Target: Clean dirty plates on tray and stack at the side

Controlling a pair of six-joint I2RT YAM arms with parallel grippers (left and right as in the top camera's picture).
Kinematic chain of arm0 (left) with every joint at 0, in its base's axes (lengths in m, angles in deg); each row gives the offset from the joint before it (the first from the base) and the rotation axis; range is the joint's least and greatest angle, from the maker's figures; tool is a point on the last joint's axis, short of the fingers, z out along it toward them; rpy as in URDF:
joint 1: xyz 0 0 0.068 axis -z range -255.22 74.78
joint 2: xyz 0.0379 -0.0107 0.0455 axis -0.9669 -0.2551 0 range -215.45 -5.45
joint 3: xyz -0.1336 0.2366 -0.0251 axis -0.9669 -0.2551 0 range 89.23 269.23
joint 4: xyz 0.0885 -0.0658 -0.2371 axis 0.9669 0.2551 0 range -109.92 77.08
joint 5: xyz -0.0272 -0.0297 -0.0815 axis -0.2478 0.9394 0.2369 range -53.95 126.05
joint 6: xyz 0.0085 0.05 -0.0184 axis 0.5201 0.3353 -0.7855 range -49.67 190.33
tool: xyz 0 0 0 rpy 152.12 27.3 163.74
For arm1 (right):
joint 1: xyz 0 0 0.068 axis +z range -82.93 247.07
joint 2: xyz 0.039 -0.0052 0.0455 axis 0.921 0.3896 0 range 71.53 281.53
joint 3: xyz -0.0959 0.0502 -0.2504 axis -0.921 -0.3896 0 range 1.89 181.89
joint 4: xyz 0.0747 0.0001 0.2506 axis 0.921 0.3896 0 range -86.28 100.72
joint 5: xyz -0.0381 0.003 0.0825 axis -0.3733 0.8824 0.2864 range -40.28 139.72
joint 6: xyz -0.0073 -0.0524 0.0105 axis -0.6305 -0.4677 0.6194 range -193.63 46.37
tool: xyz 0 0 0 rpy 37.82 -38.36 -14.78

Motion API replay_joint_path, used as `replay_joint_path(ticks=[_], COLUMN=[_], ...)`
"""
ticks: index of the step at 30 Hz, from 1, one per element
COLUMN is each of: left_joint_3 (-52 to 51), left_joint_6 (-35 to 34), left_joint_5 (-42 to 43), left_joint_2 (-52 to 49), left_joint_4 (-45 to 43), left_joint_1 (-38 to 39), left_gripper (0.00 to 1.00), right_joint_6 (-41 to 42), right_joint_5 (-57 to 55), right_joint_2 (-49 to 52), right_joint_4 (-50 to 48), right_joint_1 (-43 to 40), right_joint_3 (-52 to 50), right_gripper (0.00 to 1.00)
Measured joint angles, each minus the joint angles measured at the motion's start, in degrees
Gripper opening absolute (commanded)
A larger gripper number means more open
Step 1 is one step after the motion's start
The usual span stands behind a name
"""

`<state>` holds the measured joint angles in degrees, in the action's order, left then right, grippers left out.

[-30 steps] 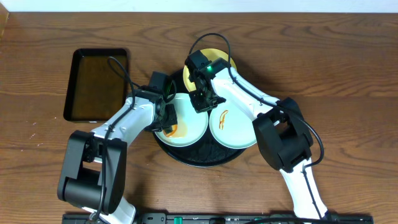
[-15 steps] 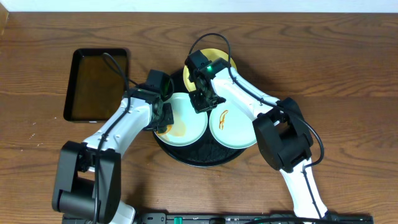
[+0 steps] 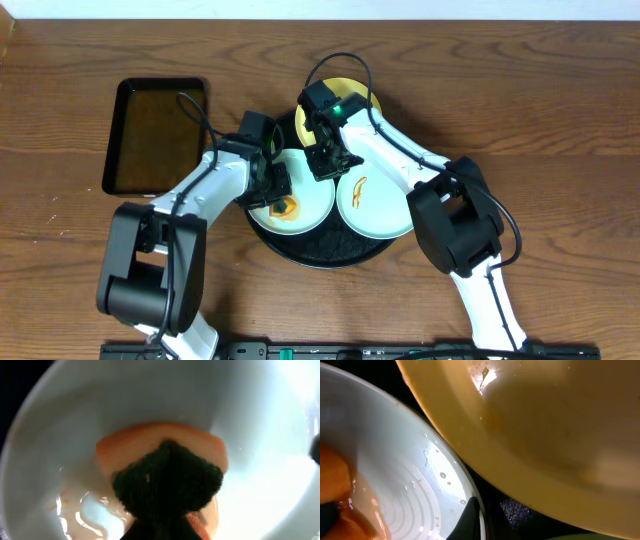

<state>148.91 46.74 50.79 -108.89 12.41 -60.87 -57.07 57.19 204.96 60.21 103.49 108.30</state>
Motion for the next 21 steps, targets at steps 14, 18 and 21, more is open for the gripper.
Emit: replay_joint_path(ticks=[14,18,21], left_joint_3=[3.3,3.4,3.4], left_joint_6=[-0.3,-0.4,-0.4], left_joint_5=[-12.4,-17.2,-19.1], left_joint_2=[-1.7,-1.3,-0.2], left_joint_4=[9.0,11.3,11.4], left_joint_1=[1.0,1.1,1.1], left_gripper=[0.07,0.07,0.07], right_joint_6=[0.0,0.0,0.0], right_joint_5=[0.0,0.0,0.4], right_joint_2=[0.0,0.0,0.0], right_joint_4=[0.0,0.0,0.0], right_joint_1=[0.0,0.0,0.1], right_joint_3=[0.0,0.0,0.0], right_gripper=[0.02,0.02,0.02])
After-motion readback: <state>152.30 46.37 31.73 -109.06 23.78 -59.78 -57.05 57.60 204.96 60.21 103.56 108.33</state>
